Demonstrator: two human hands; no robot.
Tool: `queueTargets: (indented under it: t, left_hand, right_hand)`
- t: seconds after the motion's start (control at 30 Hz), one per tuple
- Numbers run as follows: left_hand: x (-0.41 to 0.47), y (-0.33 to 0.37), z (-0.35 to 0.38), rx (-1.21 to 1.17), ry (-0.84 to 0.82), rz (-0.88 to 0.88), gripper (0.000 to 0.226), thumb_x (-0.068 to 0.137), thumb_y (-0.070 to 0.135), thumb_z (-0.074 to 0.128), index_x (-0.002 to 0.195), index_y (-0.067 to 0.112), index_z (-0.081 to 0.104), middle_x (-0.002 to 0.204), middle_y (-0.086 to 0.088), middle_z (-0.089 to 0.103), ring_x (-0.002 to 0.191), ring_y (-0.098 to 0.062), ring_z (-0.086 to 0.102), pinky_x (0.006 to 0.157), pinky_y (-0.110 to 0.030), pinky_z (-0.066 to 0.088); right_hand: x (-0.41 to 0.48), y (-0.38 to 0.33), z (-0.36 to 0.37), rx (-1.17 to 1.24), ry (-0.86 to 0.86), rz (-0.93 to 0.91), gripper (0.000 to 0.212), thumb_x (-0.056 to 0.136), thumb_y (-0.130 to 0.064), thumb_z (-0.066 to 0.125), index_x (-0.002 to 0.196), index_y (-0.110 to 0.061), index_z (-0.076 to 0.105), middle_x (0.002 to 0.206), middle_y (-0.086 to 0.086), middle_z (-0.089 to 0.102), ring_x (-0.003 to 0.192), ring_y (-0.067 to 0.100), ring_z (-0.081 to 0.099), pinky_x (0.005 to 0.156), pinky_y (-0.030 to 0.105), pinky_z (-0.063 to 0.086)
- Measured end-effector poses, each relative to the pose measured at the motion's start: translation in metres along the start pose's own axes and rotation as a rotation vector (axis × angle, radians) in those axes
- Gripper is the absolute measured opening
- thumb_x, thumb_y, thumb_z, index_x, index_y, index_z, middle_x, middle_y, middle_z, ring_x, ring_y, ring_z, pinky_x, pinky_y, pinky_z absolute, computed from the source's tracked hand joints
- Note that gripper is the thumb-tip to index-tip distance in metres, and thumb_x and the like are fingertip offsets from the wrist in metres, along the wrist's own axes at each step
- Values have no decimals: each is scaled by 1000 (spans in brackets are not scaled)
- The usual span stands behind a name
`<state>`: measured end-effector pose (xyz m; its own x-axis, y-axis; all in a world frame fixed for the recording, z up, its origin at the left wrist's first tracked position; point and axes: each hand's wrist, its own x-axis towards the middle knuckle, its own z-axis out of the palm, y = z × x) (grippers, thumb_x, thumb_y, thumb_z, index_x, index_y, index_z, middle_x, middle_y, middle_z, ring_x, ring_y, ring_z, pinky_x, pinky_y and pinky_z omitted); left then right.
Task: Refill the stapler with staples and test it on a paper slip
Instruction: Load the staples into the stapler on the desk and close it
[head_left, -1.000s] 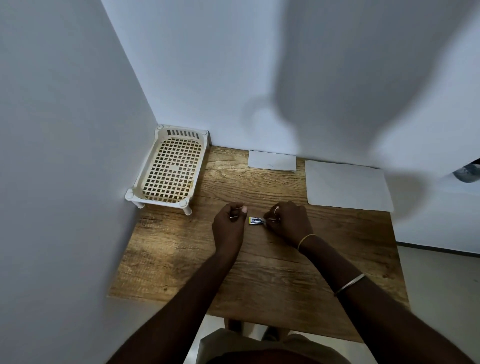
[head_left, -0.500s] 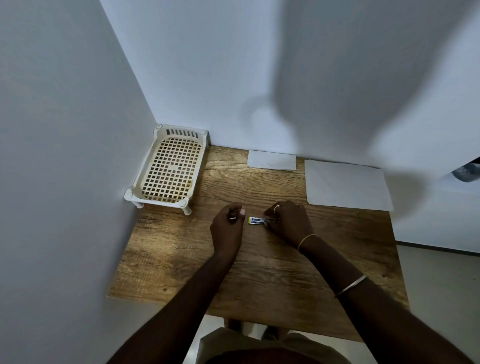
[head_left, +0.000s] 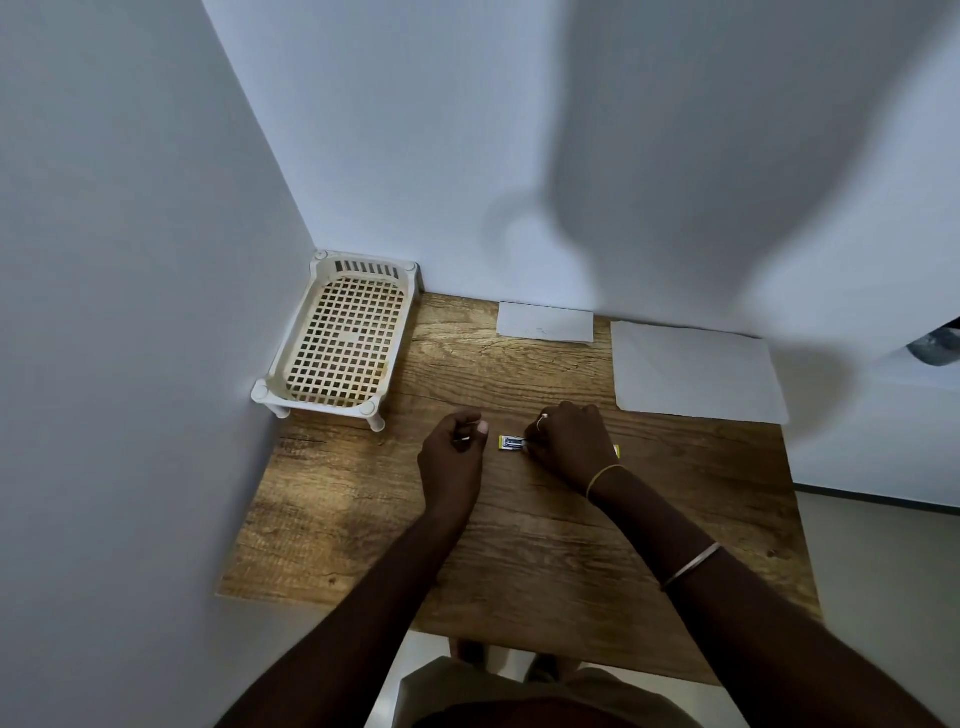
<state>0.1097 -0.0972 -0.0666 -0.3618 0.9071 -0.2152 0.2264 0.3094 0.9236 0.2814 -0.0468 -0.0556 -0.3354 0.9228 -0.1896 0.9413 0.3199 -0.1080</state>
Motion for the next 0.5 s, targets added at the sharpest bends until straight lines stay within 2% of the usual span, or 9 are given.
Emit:
queueTargets:
  t: [0.17, 0.33, 0.5]
  left_hand:
    - [1, 0, 0, 0, -1, 4, 18, 93, 27, 73, 111, 28, 73, 96, 20, 71, 90, 21, 61, 70, 1, 43]
    - [1, -2, 0, -13, -5, 7, 19, 93, 26, 73, 112, 27, 73, 100, 19, 72, 95, 11, 64, 79, -12, 49]
    - [2, -2, 1, -11, 1, 12, 20, 93, 24, 72, 113, 25, 74, 103, 16, 73, 96, 9, 64, 80, -12, 48]
  right_hand:
    - [0, -1, 0, -70, 15, -57, 22, 94, -42, 60, 106, -31, 75, 107, -5, 72, 107, 22, 59, 91, 43, 40]
    - [0, -2, 0, -123, 22, -98, 23, 95, -41, 58, 105, -29, 75, 105, -4, 71, 106, 23, 58, 90, 42, 39]
    - [-2, -1, 0, -141, 32, -122, 23, 98, -37, 55, 106, -27, 74, 104, -3, 71, 104, 23, 59, 88, 42, 40]
